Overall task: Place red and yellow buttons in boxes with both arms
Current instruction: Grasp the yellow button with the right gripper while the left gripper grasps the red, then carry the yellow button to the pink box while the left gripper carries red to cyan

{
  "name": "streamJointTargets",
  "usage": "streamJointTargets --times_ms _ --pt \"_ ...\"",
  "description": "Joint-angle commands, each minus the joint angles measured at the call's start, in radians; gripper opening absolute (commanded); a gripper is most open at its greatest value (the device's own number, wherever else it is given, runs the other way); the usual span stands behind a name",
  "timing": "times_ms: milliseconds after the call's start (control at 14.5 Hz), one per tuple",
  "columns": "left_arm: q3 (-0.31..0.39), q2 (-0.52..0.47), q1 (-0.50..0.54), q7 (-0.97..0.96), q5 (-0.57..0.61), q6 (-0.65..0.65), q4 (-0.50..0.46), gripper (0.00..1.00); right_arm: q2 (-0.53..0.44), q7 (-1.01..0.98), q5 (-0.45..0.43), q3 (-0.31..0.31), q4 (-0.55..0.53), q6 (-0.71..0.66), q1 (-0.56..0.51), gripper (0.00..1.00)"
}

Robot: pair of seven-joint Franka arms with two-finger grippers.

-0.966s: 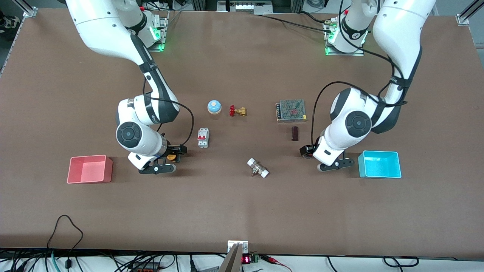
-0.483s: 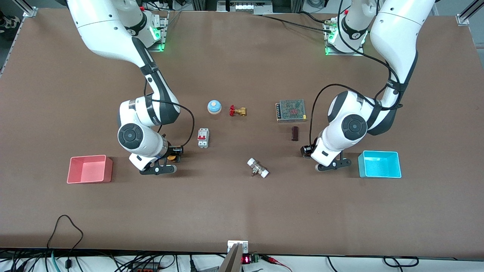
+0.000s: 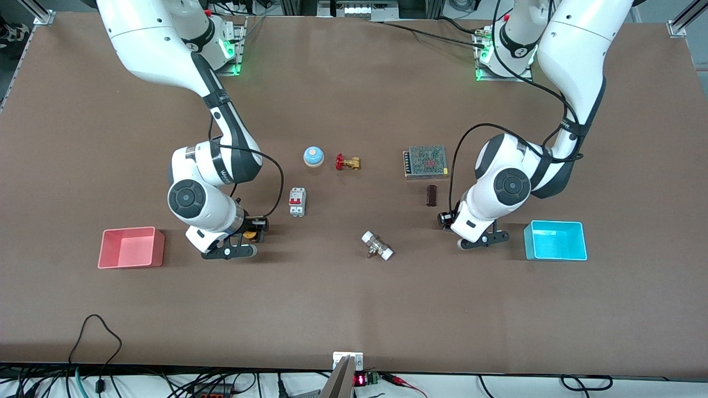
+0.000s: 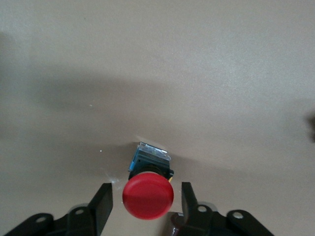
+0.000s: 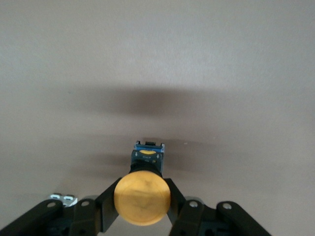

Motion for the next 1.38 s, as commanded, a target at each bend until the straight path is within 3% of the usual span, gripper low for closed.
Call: streamJointTargets --times_ms 0,276,414,828,1310 --pt "0.002 0.000 -0.010 -0.025 0.020 0.013 -0.004 0.51 -0.052 -0.013 0.004 -0.008 0.012 -0.051 -0.013 0.30" --pt "0.005 -0.002 -0.006 -0.023 0.020 0.013 0.003 0.36 -0.080 -0.118 -0.024 -0.098 0.110 -0.233 -0.076 0.30" --pt "0.008 -0.002 -0.005 -0.023 0.020 0.013 0.003 0.32 -0.075 -0.235 -0.022 -0.107 0.144 -0.278 -0.145 0.30" --pt "0.012 -0.040 0.030 -0.003 0.022 0.002 0.019 0.27 0.004 -0.450 -0.025 -0.107 0.176 -0.235 -0.312 0.29" --pt "0.011 -0.094 0.138 0.159 0.020 -0.093 0.070 0.27 0.038 -0.528 -0.061 -0.107 0.181 -0.217 -0.375 0.30"
